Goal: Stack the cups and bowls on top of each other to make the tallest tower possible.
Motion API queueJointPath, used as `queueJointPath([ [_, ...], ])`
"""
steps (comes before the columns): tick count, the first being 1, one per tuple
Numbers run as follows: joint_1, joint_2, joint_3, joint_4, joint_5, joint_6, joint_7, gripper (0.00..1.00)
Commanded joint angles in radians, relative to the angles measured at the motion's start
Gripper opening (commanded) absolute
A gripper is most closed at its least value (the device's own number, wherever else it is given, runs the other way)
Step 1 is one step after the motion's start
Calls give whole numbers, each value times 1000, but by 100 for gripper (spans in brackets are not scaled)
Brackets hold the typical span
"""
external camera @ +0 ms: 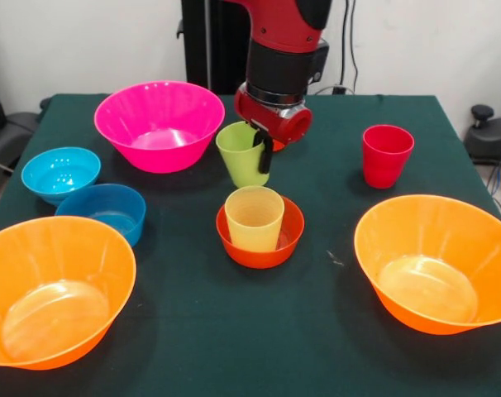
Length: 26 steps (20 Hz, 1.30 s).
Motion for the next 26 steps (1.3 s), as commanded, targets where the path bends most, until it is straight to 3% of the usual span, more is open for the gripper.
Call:
queueJointPath([
  [1,23,1,105,36,7,-39,73,0],
  [6,28,3,102,37,9,-39,77,0],
  [7,30,3,101,37,10,-38,78,100],
  [26,50,-8,98,72,66,10,117,100],
])
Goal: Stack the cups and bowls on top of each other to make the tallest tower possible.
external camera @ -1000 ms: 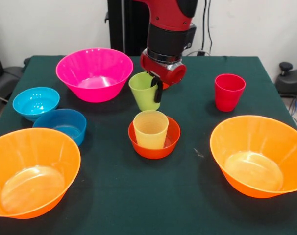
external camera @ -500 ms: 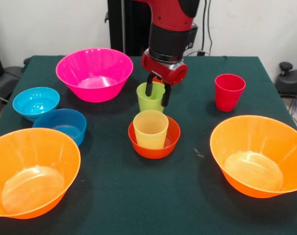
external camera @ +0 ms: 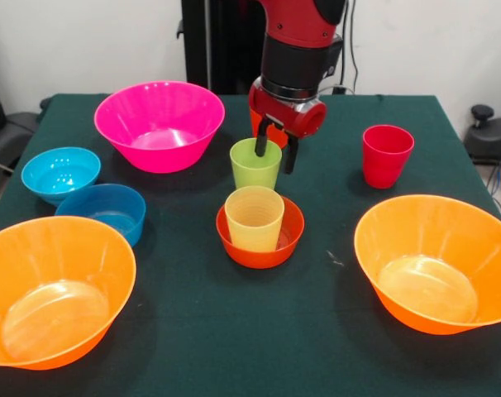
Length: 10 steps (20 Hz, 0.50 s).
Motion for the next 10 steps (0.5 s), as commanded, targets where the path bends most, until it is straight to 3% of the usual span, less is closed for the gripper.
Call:
queueJointPath([
  [1,22,7,93,39,58,12,116,100],
  [10,4,54,105,10,55,-27,89,100],
])
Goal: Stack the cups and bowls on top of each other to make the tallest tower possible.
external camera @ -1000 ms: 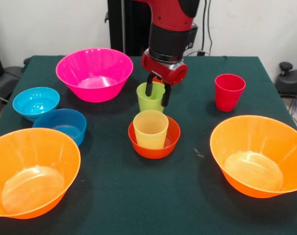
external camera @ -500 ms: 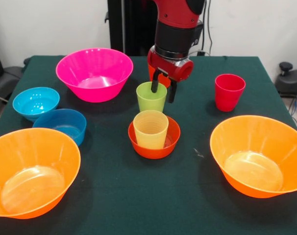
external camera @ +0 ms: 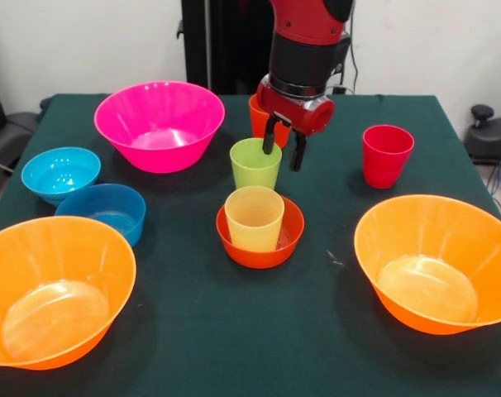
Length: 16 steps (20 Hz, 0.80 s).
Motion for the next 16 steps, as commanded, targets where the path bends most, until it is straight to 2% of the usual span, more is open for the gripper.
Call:
queueJointPath([
  [1,-14,67,107,-9,30,-35,84,100],
  [10,-30,182,97,-102,8,-113,61,100],
  [16,-21,184,90,-99,7,-121,59,100],
])
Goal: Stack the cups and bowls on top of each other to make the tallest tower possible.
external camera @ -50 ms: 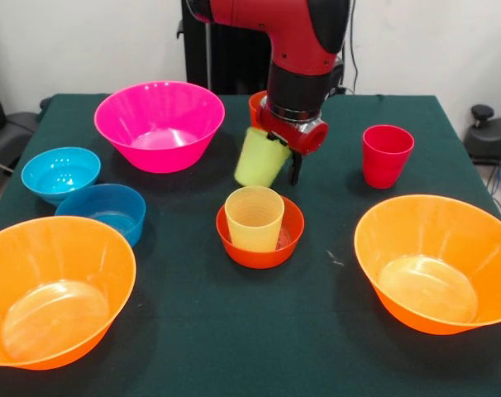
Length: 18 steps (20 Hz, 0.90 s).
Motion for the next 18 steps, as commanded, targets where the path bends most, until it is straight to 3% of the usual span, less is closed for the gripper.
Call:
queueJointPath([
  [1,-15,67,88,-82,2,-64,57,100],
  [3,-17,66,90,-83,-2,-61,50,100],
  [4,-23,63,95,-85,-2,-47,43,0],
  [18,-25,25,111,-56,23,8,54,0],
])
